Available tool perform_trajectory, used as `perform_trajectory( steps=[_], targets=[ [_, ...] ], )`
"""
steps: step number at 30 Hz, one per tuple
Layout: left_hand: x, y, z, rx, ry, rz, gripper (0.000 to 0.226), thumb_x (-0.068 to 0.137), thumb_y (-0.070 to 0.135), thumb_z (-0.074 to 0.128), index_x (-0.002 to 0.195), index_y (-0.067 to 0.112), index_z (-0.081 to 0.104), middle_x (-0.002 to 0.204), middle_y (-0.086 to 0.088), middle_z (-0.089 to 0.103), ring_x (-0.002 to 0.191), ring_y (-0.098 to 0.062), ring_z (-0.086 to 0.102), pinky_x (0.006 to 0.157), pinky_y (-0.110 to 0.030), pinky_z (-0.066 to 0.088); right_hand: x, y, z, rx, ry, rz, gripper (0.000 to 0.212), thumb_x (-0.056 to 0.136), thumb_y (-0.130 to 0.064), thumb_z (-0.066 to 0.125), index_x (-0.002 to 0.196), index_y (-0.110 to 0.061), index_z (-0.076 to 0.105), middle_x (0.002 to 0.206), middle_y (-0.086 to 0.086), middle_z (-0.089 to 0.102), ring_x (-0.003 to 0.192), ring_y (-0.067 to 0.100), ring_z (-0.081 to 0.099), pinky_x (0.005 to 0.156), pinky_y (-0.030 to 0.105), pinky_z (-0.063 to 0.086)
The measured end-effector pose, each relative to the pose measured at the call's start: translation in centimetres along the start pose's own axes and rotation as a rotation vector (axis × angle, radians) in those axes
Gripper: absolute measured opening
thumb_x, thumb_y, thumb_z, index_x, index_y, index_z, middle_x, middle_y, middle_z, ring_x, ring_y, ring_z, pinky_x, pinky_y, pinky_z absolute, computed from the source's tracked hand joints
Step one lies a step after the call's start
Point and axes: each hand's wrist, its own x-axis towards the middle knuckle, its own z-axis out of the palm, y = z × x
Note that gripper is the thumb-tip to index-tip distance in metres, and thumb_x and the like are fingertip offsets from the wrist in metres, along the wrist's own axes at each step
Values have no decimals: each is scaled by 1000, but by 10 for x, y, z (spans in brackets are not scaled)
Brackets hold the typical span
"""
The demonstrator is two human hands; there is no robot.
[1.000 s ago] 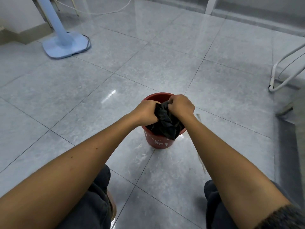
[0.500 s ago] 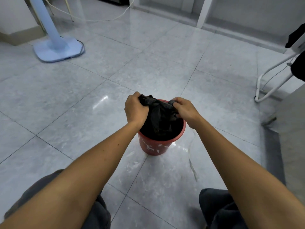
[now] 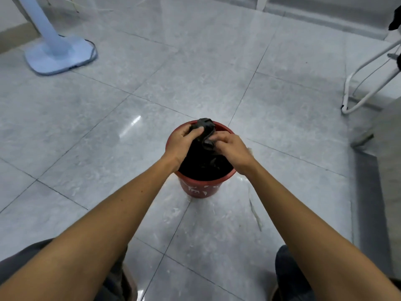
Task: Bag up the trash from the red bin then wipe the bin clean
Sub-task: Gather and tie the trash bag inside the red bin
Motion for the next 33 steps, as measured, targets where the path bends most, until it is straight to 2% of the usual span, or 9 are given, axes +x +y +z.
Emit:
perform_trajectory(
  steps=[4, 7, 10, 14, 19, 22, 27, 30, 33],
  targets=[
    [6, 6, -1, 226, -79, -92, 42, 77, 59, 61, 88, 21, 76, 94, -2, 74, 98, -23, 67, 97, -40, 49, -1, 5, -5, 67, 107, -29, 20, 82, 5, 67, 77, -12, 56, 81, 6, 66, 80, 15, 67, 80, 29, 56],
    [9, 7, 2, 451, -122, -21, 19, 72, 44, 75, 71, 26, 73, 79, 8, 73, 86, -14, 69, 83, -31, 55, -1, 7, -11, 12, 133, -9, 40, 81, -2, 71, 111, -15, 48, 105, 12, 62, 89, 20, 65, 80, 34, 57],
    [12, 4, 4, 399, -171, -13, 28, 71, 22, 81, 87, 23, 59, 90, 5, 70, 89, -12, 67, 78, -23, 53, -2, 5, -15, 0, 20, 2, 61, 85, 1, 65, 135, -26, 43, 107, 4, 61, 93, 16, 64, 73, 24, 57],
    [15, 3, 6, 431, -196, -15, 65, 67, 14, 83, 115, 29, 42, 95, 12, 62, 89, -5, 65, 63, -10, 49, 1, 2, -24, 135, -156, 53, 51, 87, 14, 53, 128, -16, 55, 122, 8, 60, 112, 22, 60, 80, 30, 59],
    [12, -15, 15, 760, 44, 192, 47, 68, 11, 77, 109, 21, 55, 95, 7, 62, 81, -7, 54, 58, -8, 35, 2, 2, -26, 430, -162, 188, 41, 89, 10, 36, 119, -1, 62, 126, 19, 58, 119, 30, 57, 98, 41, 51],
    [11, -23, 18, 850, 110, 320, 36, 73, 5, 73, 100, 21, 57, 91, 6, 60, 79, -10, 52, 61, -10, 38, 2, 5, -23, 233, -110, 155, 31, 85, 10, 59, 112, -6, 60, 111, 12, 63, 109, 28, 62, 93, 36, 55],
    [5, -33, 14, 926, 145, 492, 31, 72, -5, 65, 90, 19, 59, 87, 5, 60, 82, -15, 51, 70, -32, 46, 9, 10, -18, -204, -190, 92, 80, 79, 2, 74, 146, -17, 34, 134, 7, 52, 120, 21, 55, 103, 33, 46],
    [5, -33, 8, 696, -1, 436, 38, 72, -6, 61, 92, 26, 60, 90, 13, 60, 86, -11, 58, 77, -20, 50, 14, 12, -14, -561, -172, 22, 59, 81, -12, 74, 136, -14, 52, 129, 6, 60, 119, 23, 55, 100, 31, 44],
    [11, -27, 4, 641, 46, 304, 60, 65, 20, 70, 119, 36, 50, 112, 11, 54, 111, -15, 54, 89, -16, 45, 17, 12, -13, -601, -32, -14, 39, 82, -15, 72, 120, -11, 63, 113, 8, 67, 105, 23, 59, 80, 25, 39]
  ],
)
